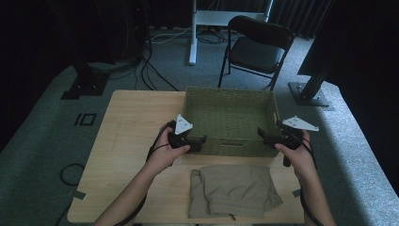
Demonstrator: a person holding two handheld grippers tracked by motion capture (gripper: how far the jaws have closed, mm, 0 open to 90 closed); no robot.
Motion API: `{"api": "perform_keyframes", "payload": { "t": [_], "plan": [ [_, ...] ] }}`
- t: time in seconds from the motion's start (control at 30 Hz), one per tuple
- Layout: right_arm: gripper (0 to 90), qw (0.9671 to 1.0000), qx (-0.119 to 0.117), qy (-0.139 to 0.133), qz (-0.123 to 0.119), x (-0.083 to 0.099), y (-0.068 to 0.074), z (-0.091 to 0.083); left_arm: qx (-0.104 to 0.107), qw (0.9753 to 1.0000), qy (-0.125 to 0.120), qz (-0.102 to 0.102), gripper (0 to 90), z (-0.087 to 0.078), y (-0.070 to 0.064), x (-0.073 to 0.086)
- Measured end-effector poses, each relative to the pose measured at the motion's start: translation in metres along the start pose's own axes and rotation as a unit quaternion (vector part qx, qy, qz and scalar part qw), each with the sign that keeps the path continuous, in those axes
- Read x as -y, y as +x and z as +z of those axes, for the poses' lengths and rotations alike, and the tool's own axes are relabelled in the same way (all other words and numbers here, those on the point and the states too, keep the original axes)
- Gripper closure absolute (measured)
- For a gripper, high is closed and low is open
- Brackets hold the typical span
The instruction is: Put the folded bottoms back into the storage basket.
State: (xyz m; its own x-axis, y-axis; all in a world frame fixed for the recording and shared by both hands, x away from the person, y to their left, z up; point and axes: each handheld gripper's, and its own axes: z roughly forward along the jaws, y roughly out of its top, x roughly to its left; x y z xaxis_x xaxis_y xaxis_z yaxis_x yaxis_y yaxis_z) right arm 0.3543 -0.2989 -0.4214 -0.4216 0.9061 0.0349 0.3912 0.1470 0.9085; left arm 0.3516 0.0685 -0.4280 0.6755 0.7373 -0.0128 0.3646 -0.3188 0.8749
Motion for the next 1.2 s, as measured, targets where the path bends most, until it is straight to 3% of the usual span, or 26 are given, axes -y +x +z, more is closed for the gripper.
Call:
{"api": "perform_keyframes", "payload": {
  "t": [0.1, 0.23, 0.37, 0.43, 0.47, 0.5, 0.63, 0.83, 1.03, 1.1, 1.2],
  "plan": [
    [12.6, 1.0, 0.001, 0.001, -0.004, 0.006, 0.005, -0.007, 0.003, 1.0, 0.007, 0.006, 18.6, -0.003, -0.004, 0.005],
    [12.6, 1.0, -0.002, 0.004, -0.003, 0.017, 0.012, -0.016, 0.028, 0.9995, 0.017, -0.002, 18.5, -0.009, -0.012, 0.018],
    [12.6, 1.0, -0.002, 0.006, -0.005, 0.026, 0.017, -0.021, 0.035, 0.9992, 0.021, 0.004, 18.5, -0.011, -0.018, 0.025],
    [12.6, 1.0, -0.005, 0.001, -0.004, 0.034, 0.023, -0.027, 0.044, 0.9988, 0.021, -0.007, 18.5, -0.013, -0.021, 0.03],
    [12.6, 1.0, -0.007, -0.001, -0.002, 0.037, 0.024, -0.029, 0.06, 0.9978, 0.022, -0.02, 18.6, -0.013, -0.024, 0.034],
    [12.6, 0.9999, -0.01, -0.003, 0.001, 0.04, 0.026, -0.03, 0.063, 0.9975, 0.026, -0.018, 18.5, -0.013, -0.025, 0.037],
    [12.6, 0.9999, -0.015, -0.003, -0.005, 0.053, 0.032, -0.034, 0.062, 0.9971, 0.044, -0.004, 18.5, -0.01, -0.032, 0.049],
    [12.7, 0.9996, -0.023, 0.018, -0.006, 0.078, 0.037, -0.034, 0.078, 0.9945, 0.067, -0.016, 18.5, -0.001, -0.036, 0.067],
    [12.7, 0.9987, -0.029, 0.042, 0.003, 0.102, 0.04, -0.03, 0.081, 0.9921, 0.091, -0.031, 18.6, 0.007, -0.042, 0.079],
    [12.6, 0.9985, -0.025, 0.049, 0.001, 0.109, 0.039, -0.029, 0.075, 0.9917, 0.099, -0.034, 18.6, 0.01, -0.045, 0.083],
    [12.6, 0.9982, -0.014, 0.058, 0.004, 0.118, 0.038, -0.028, 0.08, 0.9891, 0.111, -0.054, 20.2, 0.014, -0.047, 0.092]
  ]
}}
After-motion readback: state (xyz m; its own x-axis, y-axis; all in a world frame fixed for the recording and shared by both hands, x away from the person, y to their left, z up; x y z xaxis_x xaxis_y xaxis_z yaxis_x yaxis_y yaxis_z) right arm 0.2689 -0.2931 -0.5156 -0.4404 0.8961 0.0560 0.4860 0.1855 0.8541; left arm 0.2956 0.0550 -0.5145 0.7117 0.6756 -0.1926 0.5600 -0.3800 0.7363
